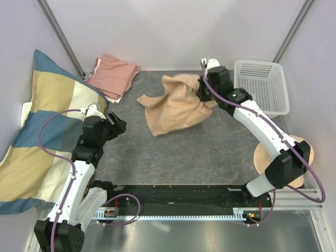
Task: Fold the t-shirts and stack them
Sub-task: Move the tshirt to the center of the board
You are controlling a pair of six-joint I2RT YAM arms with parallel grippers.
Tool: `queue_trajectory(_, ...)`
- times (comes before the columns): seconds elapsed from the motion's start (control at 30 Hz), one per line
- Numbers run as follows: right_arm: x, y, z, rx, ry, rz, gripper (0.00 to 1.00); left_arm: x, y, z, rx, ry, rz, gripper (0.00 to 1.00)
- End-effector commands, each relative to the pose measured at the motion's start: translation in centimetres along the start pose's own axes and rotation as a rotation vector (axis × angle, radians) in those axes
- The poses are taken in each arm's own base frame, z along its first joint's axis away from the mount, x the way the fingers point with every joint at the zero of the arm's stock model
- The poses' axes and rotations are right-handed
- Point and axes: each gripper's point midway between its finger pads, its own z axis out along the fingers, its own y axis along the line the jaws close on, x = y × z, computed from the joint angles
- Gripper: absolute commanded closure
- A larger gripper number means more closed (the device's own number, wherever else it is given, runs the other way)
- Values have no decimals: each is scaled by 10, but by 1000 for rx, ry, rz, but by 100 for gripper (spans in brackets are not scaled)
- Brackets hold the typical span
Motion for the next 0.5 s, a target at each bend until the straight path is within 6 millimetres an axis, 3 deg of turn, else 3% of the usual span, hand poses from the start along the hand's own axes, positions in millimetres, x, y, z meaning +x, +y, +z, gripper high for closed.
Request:
queue_trajectory(0.0,90,-53,17,233,185,-8,100,-9,-8,-5,27,-14,16,23)
queue_trajectory(0.07,136,-64,19,278,301,-13,100,-8,-9,-3,31,-2,12,23)
queue_trajectory(0.17,181,-74,19,319,406,-4,100,-3,-11,0,43,25,5,24)
queue_trajectory(0.27,199,-79,17,343,432,8,100,1,-18,4,71,41,12,23)
queue_trajectory(0.47,203,-82,18,362,427,24,100,10,-45,16,139,74,54,19)
